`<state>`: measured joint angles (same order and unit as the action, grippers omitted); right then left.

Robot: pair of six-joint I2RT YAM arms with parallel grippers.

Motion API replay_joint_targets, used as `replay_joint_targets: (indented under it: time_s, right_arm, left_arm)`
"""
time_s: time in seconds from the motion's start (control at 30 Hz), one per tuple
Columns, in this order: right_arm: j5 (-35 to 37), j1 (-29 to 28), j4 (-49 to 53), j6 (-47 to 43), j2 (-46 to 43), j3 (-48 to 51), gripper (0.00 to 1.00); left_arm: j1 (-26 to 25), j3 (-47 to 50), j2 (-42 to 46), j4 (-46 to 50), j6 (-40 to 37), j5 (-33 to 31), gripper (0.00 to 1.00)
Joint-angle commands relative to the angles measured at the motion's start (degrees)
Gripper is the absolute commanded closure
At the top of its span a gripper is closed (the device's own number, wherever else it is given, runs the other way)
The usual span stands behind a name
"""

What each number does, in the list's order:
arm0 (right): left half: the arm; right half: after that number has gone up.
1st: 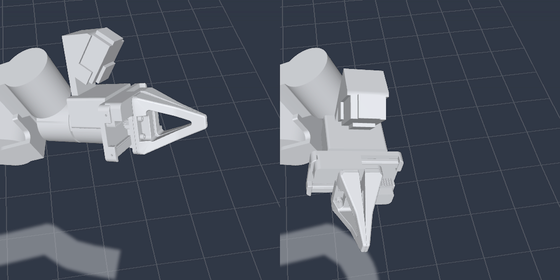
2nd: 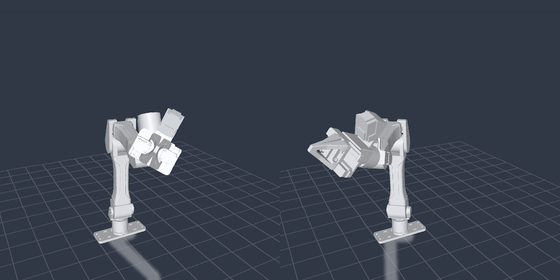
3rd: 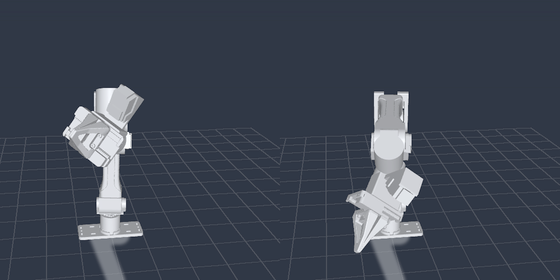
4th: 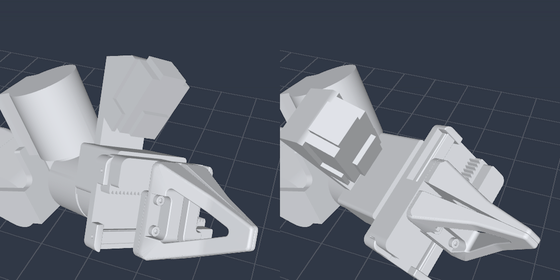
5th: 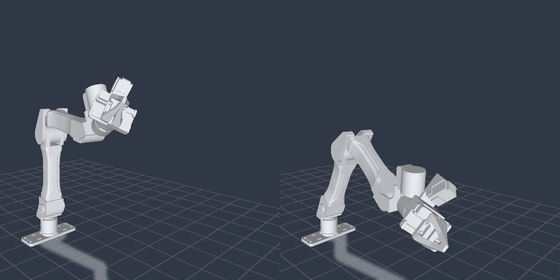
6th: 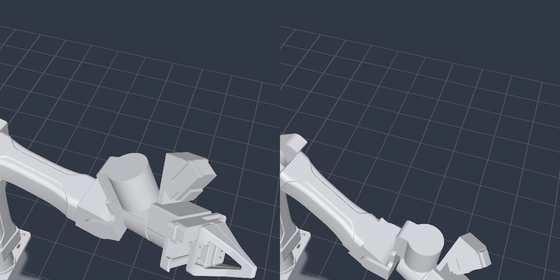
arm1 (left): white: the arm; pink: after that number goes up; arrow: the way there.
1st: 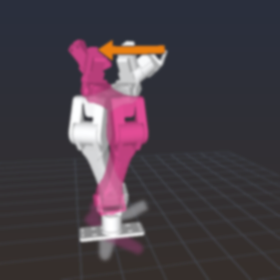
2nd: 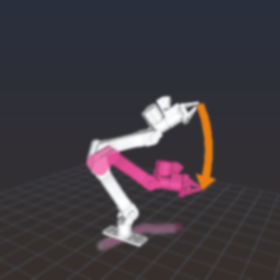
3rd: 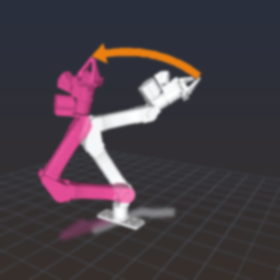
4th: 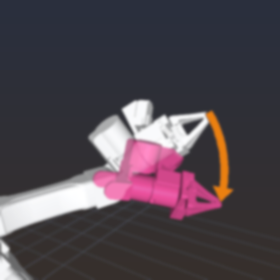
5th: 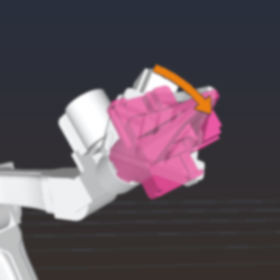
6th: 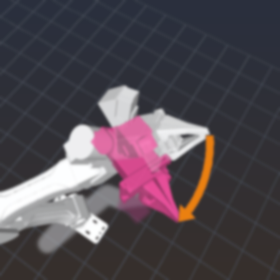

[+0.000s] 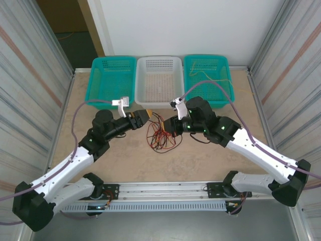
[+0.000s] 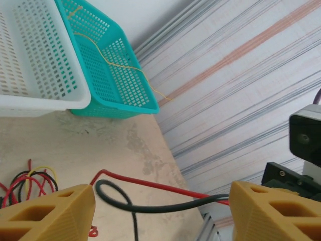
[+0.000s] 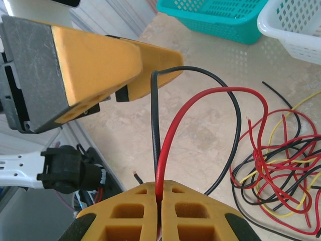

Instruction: Untangle the cables

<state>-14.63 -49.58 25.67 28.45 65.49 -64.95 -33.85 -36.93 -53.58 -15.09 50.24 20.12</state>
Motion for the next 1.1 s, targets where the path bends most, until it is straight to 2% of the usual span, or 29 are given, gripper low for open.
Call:
replay_joint_targets:
  time_s: [0.0,0.17,0.33,0.6,0.7,0.87,1.07]
  right_arm:
    - [1.75,-0.15,-0.42,0.77,0.97,0.07,0.92]
    - [5.35,-0.97,0.7,0.03,3.09,-0.54,0.93]
    - [11.77,-2.42,0.45,0.22,3.68,-0.18,0.94]
    - [10.62,-5.04,0.63,-3.38,5.55,-0.44,0.94]
    - [12.03,-5.9,1.95,-4.2,6.61,-0.79,0.94]
    - [13.74,-6.84,2.33,-4.54,7.51,-0.55,0.94]
    - [14.27,-6.92,2.25,-4.54,7.81,0.08,0.91]
  left_arm:
    - [-0.51,2.09,-0.37,-6.87,8.65,2.32,0.29]
    - [-0.6,4.1,-0.98,-9.62,14.32,2.18,0.26]
    - [-1.03,3.4,-1.48,-2.82,16.47,0.02,0.26]
    - [-0.96,2.72,-3.59,-4.22,18.32,-0.07,0.35]
    - [-0.96,1.91,-4.48,-4.87,18.29,0.35,0.44]
    - [-0.79,1.5,-4.57,-3.46,17.9,-0.28,0.67]
    - [0.34,2.19,-2.99,-1.25,17.19,-0.77,0.87]
